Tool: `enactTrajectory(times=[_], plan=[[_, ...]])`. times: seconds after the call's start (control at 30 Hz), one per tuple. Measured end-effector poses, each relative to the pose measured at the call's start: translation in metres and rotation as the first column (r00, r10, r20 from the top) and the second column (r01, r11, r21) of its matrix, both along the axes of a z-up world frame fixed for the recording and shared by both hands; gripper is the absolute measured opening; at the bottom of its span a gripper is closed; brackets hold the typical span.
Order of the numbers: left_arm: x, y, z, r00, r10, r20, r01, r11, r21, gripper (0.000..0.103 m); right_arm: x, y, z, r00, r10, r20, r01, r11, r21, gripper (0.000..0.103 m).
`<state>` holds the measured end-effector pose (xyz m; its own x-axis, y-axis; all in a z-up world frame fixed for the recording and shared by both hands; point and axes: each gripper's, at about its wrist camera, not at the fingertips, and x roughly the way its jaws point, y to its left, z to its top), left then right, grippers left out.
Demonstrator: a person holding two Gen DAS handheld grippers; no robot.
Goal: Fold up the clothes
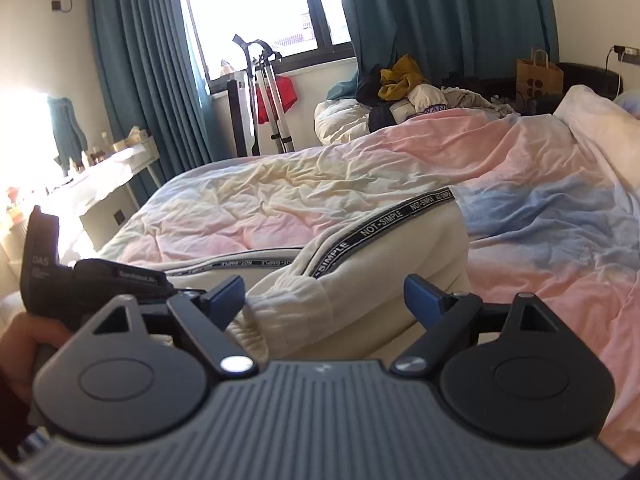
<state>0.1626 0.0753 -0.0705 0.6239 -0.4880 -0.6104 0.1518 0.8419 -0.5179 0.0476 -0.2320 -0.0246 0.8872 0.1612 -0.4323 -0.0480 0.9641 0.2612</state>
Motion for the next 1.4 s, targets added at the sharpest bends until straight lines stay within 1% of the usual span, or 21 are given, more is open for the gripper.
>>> enactTrajectory(times=[0.1, 0.17, 0.27, 0.33, 0.43, 0.5, 0.53, 0.6, 0.67, 0.73, 0.8, 0.83, 0.9, 0.93, 1.07, 1.17, 1.2, 1.27, 1.3, 1.37, 1.4], plan=[[0.009, -0.012, 0.012, 0.997, -0.024, 0.078, 0.02, 0.999, 0.047, 0.013, 0.006, -0.008, -0.006, 1.0, -0.001, 0.015, 0.0, 0.997, 0.076, 0.088], [0.019, -0.014, 0.014, 0.995, -0.014, 0.094, 0.008, 0.998, 0.058, 0.013, 0.012, -0.014, -0.011, 1.0, 0.004, 0.02, -0.007, 0.991, 0.132, 0.088], [0.036, -0.017, 0.003, 0.994, -0.018, 0.105, 0.007, 0.995, 0.102, 0.014, 0.021, -0.024, -0.018, 1.0, 0.012, 0.027, -0.018, 0.977, 0.214, 0.088], [0.04, -0.014, -0.006, 0.993, -0.023, 0.112, 0.013, 0.996, 0.093, 0.016, 0.026, -0.03, -0.022, 0.999, 0.017, 0.032, -0.025, 0.963, 0.27, 0.088], [0.035, -0.008, -0.002, 0.99, -0.025, 0.141, 0.014, 0.997, 0.08, 0.026, 0.033, -0.041, -0.028, 0.999, 0.023, 0.03, -0.033, 0.923, 0.383, 0.088], [0.028, -0.005, 0.006, 0.984, -0.025, 0.175, 0.011, 0.997, 0.081, 0.038, 0.032, -0.048, -0.03, 0.999, 0.016, 0.036, -0.03, 0.9, 0.435, 0.088], [0.022, -0.003, 0.011, 0.979, -0.024, 0.2, 0.01, 0.997, 0.072, 0.047, 0.031, -0.051, -0.031, 0.999, 0.011, 0.041, -0.028, 0.889, 0.456, 0.088], [0.009, 0.004, 0.023, 0.969, -0.009, 0.246, 0.003, 1.0, 0.024, 0.051, 0.03, -0.056, -0.032, 0.999, 0.007, 0.05, -0.031, 0.864, 0.502, 0.088], [-0.004, 0.004, 0.034, 0.957, -0.058, 0.284, 0.059, 0.998, 0.005, 0.062, 0.029, -0.06, -0.033, 0.999, 0.003, 0.049, -0.028, 0.848, 0.529, 0.089], [-0.017, -0.007, 0.043, 0.931, -0.182, 0.317, 0.173, 0.983, 0.057, 0.075, 0.029, -0.063, -0.034, 0.999, -0.007, 0.043, -0.017, 0.839, 0.544, 0.089], [-0.031, -0.025, 0.046, 0.884, -0.313, 0.346, 0.275, 0.949, 0.157, 0.077, 0.031, -0.065, -0.036, 0.999, -0.01, 0.031, -0.009, 0.829, 0.559, 0.089], [-0.035, -0.033, 0.045, 0.862, -0.368, 0.348, 0.317, 0.928, 0.197, 0.082, 0.031, -0.067, -0.038, 1.0, -0.011, 0.024, -0.005, 0.824, 0.567, 0.089], [-0.043, -0.046, 0.044, 0.816, -0.464, 0.345, 0.39, 0.882, 0.264, 0.082, 0.034, -0.07, -0.042, 1.0, -0.006, 0.004, 0.002, 0.805, 0.593, 0.088], [-0.044, -0.05, 0.043, 0.801, -0.493, 0.34, 0.416, 0.866, 0.277, 0.082, 0.037, -0.073, -0.047, 1.0, 0.008, -0.018, 0.005, 0.784, 0.621, 0.082], [-0.056, -0.06, 0.035, 0.746, -0.576, 0.335, 0.486, 0.814, 0.317, 0.084, 0.049, -0.081, -0.061, 0.996, 0.027, -0.089, 0.044, 0.712, 0.7, 0.077], [-0.064, -0.069, 0.026, 0.707, -0.621, 0.337, 0.513, 0.779, 0.36, 0.084, 0.057, -0.084, -0.066, 0.996, 0.035, -0.084, 0.039, 0.67, 0.741, 0.058], [-0.064, -0.074, 0.022, 0.703, -0.627, 0.337, 0.506, 0.773, 0.383, 0.084, 0.06, -0.083, -0.065, 0.996, 0.041, -0.076, 0.03, 0.668, 0.743, 0.053], [-0.062, -0.084, 0.013, 0.704, -0.629, 0.331, 0.478, 0.764, 0.433, 0.083, 0.07, -0.079, -0.062, 0.996, 0.055, -0.064, 0.009, 0.683, 0.73, 0.033], [-0.06, -0.089, 0.008, 0.711, -0.622, 0.329, 0.46, 0.764, 0.452, 0.083, 0.076, -0.076, -0.061, 0.996, 0.063, -0.058, -0.002, 0.694, 0.72, 0.031], [-0.05, -0.096, 0.0, 0.744, -0.585, 0.323, 0.419, 0.785, 0.457, 0.072, 0.087, -0.069, -0.057, 0.996, 0.078, -0.045, -0.025, 0.715, 0.699, 0.028], [-0.043, -0.096, -0.003, 0.767, -0.558, 0.316, 0.412, 0.806, 0.425, 0.067, 0.093, -0.066, -0.055, 0.996, 0.083, -0.035, -0.037, 0.727, 0.686, 0.028]])
